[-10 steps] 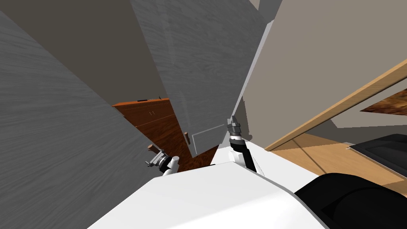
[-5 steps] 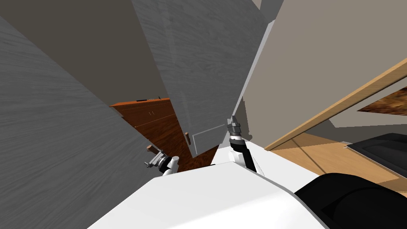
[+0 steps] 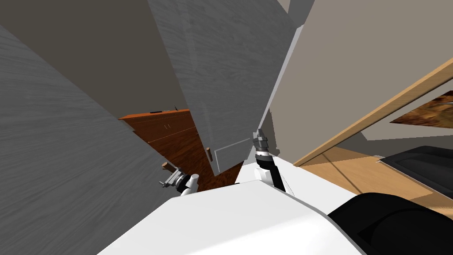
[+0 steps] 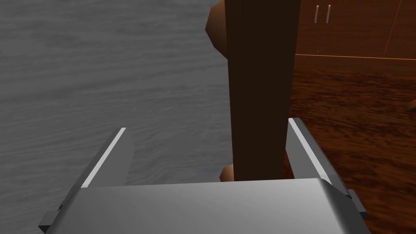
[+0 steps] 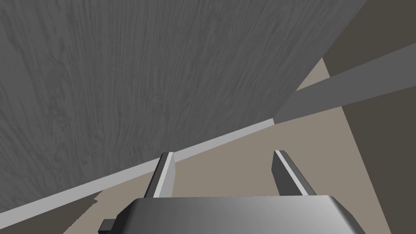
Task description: Push the door open
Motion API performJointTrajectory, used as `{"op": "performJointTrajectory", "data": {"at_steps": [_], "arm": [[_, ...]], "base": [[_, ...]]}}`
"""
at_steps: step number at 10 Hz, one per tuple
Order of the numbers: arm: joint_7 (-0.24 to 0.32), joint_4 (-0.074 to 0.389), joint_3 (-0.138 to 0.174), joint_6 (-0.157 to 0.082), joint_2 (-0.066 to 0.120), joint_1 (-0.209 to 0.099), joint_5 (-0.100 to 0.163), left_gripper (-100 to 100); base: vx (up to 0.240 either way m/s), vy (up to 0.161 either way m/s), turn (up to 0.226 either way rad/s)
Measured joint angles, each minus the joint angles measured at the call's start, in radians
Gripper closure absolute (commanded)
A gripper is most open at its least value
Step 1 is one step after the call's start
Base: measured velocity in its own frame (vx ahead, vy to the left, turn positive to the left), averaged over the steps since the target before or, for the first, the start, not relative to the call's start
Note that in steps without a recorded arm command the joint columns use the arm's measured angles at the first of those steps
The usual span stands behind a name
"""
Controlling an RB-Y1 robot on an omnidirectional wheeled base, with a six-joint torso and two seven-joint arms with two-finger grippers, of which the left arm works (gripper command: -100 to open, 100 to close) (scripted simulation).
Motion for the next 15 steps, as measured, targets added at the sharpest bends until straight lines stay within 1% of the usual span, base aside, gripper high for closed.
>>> {"op": "performJointTrajectory", "data": {"at_steps": [1,2,3,4,5,6,7,8,9,10,11,12,13,15], "arm": [[-0.015,-0.022,0.003,0.003,-0.007,0.011,0.004,100],[-0.009,-0.001,0.004,-0.010,-0.006,0.000,0.006,100],[-0.007,0.007,0.012,-0.017,-0.003,-0.005,0.014,100],[0.003,0.042,0.022,-0.033,0.008,-0.022,0.025,100],[0.012,0.051,0.026,-0.041,0.013,-0.024,0.028,100],[0.002,0.023,0.027,-0.036,0.009,-0.013,0.030,100],[0.001,0.034,0.034,-0.044,0.013,-0.020,0.037,100],[-0.017,-0.003,0.039,-0.039,0.005,-0.007,0.042,100],[-0.032,-0.029,0.039,-0.032,-0.001,0.003,0.043,100],[-0.026,-0.008,0.039,-0.036,0.003,-0.008,0.044,100],[-0.014,0.009,0.039,-0.042,0.009,-0.012,0.043,100],[-0.011,0.023,0.045,-0.051,0.012,-0.019,0.049,100],[-0.021,0.003,0.048,-0.052,0.003,-0.011,0.053,100],[-0.006,0.036,0.058,-0.067,0.015,-0.021,0.063,100]], "base": [[0.007,0.035,-0.016],[0.015,0.048,-0.077],[0.017,0.089,-0.107],[0.015,0.085,-0.040],[0.015,0.048,0.025],[0.016,0.042,-0.054],[0.006,0.041,-0.057],[-0.002,0.019,-0.003],[-0.002,0.004,0.016],[0.004,-0.007,-0.002],[0.006,0.026,-0.073],[0.006,0.038,-0.041],[0.010,0.053,-0.075],[0.013,0.062,-0.054]]}}
